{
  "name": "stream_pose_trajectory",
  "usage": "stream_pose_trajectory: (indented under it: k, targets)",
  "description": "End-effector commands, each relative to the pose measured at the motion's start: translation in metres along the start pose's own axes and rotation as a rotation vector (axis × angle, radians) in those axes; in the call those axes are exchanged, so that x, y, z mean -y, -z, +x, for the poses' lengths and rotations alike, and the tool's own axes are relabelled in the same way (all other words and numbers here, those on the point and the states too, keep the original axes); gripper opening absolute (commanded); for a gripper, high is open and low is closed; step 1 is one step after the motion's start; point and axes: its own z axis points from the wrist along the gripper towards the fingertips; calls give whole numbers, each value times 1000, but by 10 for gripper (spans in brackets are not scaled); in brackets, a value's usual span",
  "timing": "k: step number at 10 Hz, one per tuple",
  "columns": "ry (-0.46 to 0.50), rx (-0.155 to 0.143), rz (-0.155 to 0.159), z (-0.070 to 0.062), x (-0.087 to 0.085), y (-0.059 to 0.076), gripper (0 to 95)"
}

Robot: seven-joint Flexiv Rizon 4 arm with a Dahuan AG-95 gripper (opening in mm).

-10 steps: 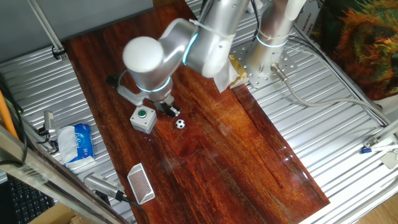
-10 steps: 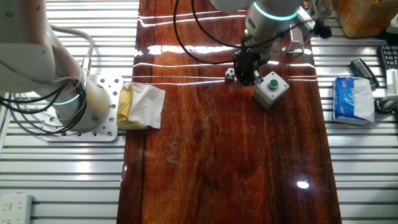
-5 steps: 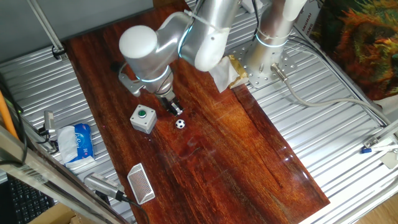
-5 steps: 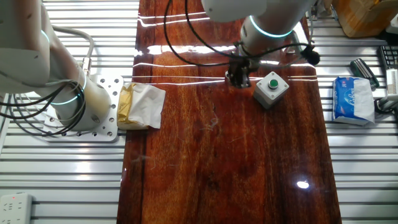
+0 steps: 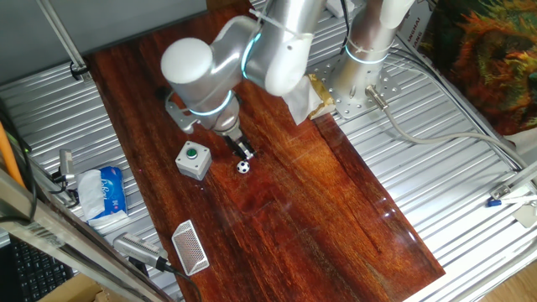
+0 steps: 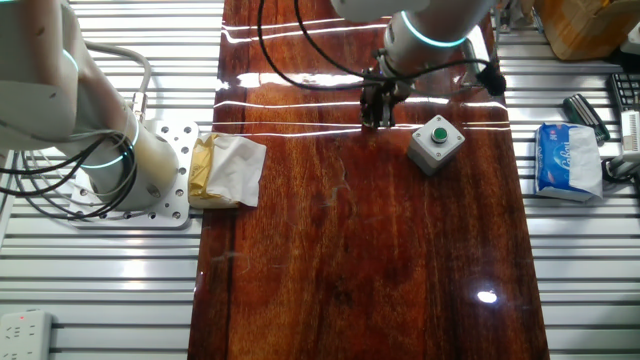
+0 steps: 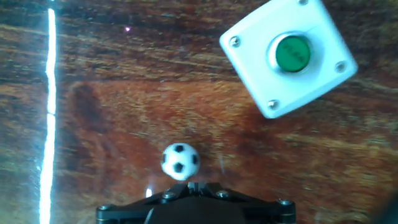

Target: Push the soccer ball into the goal

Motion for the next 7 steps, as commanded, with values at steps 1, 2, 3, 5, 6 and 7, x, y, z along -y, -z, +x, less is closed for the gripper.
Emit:
stream_pose_trajectory:
  k: [1, 2, 3, 5, 6, 7]
  targets:
    - [-45, 0, 4, -11, -18, -3, 0]
    - [-37, -4, 9, -11, -17, -1, 0]
    - [-29, -7, 8, -9, -14, 1, 0]
    - [-5, -19, 14, 1, -2, 10, 0]
    - [3, -24, 20, 3, 4, 15, 0]
    - [10, -24, 29, 2, 10, 19, 0]
